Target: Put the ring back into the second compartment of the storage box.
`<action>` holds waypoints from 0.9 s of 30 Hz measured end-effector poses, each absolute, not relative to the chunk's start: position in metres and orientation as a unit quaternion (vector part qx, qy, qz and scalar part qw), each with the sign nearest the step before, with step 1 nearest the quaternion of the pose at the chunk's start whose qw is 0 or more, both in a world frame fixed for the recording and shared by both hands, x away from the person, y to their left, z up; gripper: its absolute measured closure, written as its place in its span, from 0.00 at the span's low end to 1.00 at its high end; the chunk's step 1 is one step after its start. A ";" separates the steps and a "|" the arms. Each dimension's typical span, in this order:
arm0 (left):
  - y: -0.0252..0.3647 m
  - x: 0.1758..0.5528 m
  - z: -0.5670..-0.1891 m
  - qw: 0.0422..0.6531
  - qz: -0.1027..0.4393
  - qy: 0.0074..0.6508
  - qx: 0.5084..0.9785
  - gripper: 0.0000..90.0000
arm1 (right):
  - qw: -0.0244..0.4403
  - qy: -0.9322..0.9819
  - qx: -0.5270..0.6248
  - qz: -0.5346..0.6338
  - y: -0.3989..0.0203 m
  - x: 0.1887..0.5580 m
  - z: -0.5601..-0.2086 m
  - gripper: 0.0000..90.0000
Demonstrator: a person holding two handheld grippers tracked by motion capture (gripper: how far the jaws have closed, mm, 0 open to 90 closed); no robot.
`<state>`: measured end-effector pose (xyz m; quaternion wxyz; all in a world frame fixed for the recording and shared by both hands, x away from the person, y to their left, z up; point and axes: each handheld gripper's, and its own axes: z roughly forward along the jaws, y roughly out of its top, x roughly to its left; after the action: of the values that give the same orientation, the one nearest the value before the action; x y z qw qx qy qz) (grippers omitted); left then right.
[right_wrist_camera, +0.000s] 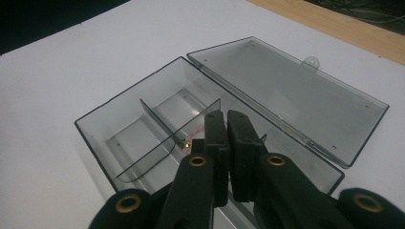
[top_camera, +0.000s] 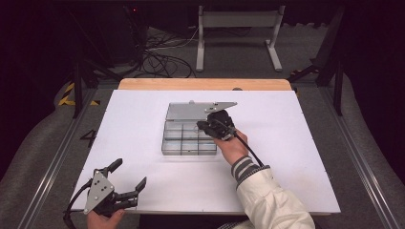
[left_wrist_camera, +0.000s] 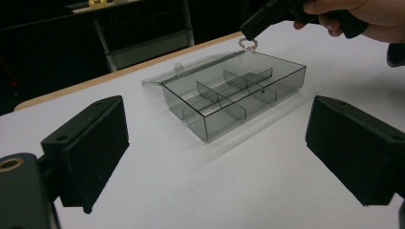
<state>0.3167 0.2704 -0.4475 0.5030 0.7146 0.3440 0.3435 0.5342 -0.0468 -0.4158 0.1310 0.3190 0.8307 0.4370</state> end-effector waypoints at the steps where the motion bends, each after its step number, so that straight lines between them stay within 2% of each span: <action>1: 0.270 0.317 -0.447 0.502 0.345 0.343 0.716 0.09 | 0.130 0.830 0.321 0.437 -0.046 0.535 -0.416 0.98; 27: 0.270 0.317 -0.448 0.503 0.340 0.342 0.717 0.09 | 0.132 0.832 0.343 0.415 -0.023 0.558 -0.444 0.98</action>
<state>0.3168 0.2700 -0.4477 0.5029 0.7173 0.3420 0.3400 0.5577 -0.0230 -0.4441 0.1317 0.3433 0.8320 0.4154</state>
